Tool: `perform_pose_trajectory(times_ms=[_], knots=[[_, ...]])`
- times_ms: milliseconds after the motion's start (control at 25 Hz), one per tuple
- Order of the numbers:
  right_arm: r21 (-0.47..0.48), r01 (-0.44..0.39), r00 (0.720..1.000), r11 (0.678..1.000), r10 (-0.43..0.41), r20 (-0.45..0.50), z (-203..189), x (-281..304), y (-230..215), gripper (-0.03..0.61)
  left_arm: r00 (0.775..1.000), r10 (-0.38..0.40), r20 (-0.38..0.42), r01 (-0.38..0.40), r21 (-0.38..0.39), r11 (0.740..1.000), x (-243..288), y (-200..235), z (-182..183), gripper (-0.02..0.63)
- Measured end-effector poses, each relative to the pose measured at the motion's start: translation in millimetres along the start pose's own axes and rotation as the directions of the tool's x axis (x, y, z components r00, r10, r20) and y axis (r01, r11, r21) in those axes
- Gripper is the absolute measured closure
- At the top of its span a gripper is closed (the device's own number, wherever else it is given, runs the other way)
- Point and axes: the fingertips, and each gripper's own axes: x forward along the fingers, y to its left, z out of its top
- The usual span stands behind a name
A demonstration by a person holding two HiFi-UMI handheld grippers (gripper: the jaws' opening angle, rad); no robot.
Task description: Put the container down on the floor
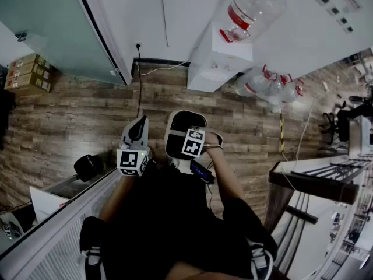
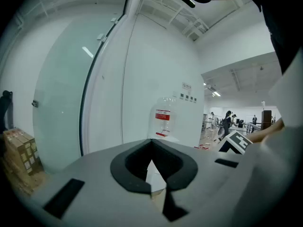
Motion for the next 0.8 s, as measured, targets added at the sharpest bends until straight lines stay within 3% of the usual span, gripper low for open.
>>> perform_pose_trajectory(times_ms=[800], knots=[[-0.004,-0.011,0.999,1.000,0.011,0.032,-12,-1,21,0.545,1.000,-0.003,0.009,0.002,0.005,1.000,-9,-23,0,0.584]])
